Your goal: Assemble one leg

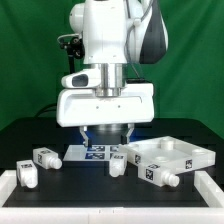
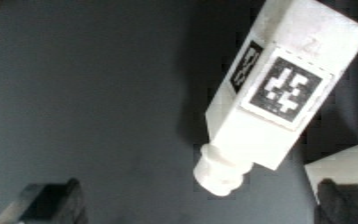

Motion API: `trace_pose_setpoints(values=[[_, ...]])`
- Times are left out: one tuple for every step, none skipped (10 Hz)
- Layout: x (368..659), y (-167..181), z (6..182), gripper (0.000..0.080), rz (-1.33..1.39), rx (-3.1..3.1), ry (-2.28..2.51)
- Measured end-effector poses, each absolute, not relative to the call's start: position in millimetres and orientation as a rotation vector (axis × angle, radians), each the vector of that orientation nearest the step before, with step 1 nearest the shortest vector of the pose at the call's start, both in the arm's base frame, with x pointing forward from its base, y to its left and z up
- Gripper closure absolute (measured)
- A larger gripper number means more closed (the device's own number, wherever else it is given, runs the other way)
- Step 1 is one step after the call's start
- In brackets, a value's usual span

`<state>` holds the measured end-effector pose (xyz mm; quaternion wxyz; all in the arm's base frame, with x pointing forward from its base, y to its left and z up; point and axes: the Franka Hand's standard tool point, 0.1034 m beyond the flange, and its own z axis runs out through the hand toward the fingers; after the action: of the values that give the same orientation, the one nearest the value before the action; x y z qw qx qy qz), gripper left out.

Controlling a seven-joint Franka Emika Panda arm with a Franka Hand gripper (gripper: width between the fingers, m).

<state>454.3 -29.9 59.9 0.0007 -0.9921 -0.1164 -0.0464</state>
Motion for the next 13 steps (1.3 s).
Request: trace_pose_setpoints(values=[[454, -30, 59.2, 0.015, -0.143, -3.115, -0.365], [451, -28, 54.1, 0.015, -0.129, -3.118, -0.311], [449, -21, 45.8, 0.015, -0.105, -3.116, -0.281], [448, -14, 39.6, 0.015, -0.102, -3.117, -0.271], [445, -12, 32.7, 0.015, -0.083, -3.115, -0.252], [444, -13, 26.0, 0.015, -0.069, -3.115, -0.238], [444, -15, 21.3, 0.015, -0.084, -3.118, -0.269], [442, -20, 16.1, 0.015, -0.097, -3.122, -0.298], [440, -22, 13.7, 0.015, -0.089, -3.122, -0.304], [440, -21, 14.1, 0.015, -0.089, -3.122, -0.307], [440, -21, 13.9, 0.0179, -0.088, -3.122, -0.307], [440, -21, 13.9, 0.0179, -0.088, -3.122, -0.307], [440, -21, 13.9, 0.0357, -0.088, -3.122, -0.307]])
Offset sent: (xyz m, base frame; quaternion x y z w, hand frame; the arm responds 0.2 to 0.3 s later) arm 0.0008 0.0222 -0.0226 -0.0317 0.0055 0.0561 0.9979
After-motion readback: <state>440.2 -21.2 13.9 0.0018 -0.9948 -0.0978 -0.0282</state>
